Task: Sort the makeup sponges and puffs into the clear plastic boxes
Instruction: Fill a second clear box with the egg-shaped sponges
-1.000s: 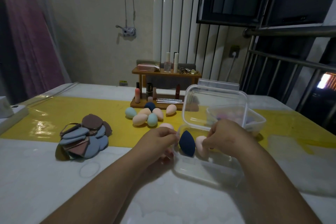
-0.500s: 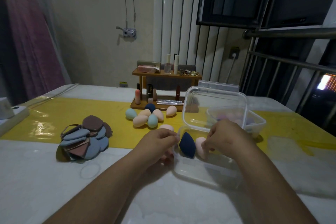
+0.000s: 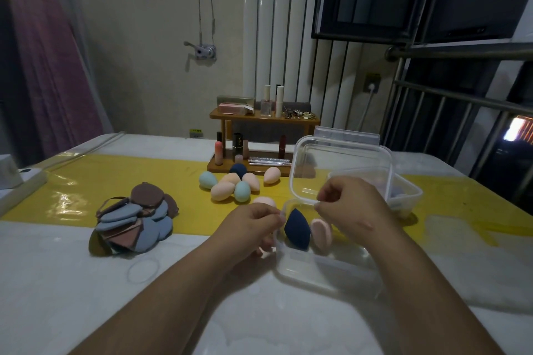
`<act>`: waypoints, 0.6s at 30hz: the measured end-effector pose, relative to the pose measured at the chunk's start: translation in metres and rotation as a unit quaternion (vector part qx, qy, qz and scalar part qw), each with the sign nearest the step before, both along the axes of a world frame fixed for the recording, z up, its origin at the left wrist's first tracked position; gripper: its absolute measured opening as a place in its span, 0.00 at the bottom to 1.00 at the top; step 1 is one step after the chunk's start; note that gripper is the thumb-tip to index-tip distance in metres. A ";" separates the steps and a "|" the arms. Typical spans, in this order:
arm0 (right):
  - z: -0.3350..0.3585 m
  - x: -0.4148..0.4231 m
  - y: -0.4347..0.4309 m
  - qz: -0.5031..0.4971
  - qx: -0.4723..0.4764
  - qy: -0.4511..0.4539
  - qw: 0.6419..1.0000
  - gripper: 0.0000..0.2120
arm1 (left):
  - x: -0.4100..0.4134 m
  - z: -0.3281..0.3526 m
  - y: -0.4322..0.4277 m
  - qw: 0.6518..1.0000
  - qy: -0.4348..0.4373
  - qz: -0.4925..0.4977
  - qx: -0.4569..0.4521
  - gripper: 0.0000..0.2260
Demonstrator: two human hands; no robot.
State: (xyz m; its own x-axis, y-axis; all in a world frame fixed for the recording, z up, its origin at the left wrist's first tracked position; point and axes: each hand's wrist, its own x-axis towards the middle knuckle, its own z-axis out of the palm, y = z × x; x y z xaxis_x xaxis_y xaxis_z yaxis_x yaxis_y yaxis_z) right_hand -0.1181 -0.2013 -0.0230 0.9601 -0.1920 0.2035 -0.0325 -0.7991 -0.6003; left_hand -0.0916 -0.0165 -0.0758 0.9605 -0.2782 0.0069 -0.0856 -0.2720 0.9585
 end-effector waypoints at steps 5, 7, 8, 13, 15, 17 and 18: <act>-0.001 0.000 0.008 0.015 -0.022 0.008 1.000 0.17 | 0.005 -0.006 0.002 1.000 -0.005 0.000 -0.010 0.07; -0.002 0.001 0.009 0.010 -0.020 0.035 0.999 0.19 | 0.008 -0.007 0.003 0.999 -0.044 0.027 0.009 0.10; -0.002 0.001 0.009 0.010 -0.018 0.044 0.999 0.20 | 0.010 -0.008 0.004 0.996 -0.066 0.047 0.023 0.13; -0.004 0.004 0.010 -0.002 -0.013 0.049 0.999 0.21 | 0.023 -0.017 0.007 0.975 -0.126 0.109 0.150 0.22; -0.004 0.004 0.009 -0.005 -0.009 0.053 0.999 0.21 | 0.026 -0.022 0.006 0.962 -0.137 0.093 0.217 0.29; -0.004 0.004 0.008 -0.003 -0.006 0.053 0.999 0.22 | 0.027 -0.024 0.003 0.949 -0.150 0.087 0.264 0.30; -0.005 0.004 0.008 -0.002 -0.004 0.052 0.999 0.22 | 0.027 -0.024 0.002 0.941 -0.161 0.088 0.286 0.29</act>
State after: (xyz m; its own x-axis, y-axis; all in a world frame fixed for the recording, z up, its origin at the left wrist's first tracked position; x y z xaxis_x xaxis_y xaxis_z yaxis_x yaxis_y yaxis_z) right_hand -0.1142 -0.1935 -0.0276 0.9754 -0.1944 0.1042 -0.0973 -0.8032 -0.5877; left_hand -0.0646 -0.0149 -0.0997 0.9659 -0.1612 0.2028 -0.2515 -0.7720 0.5838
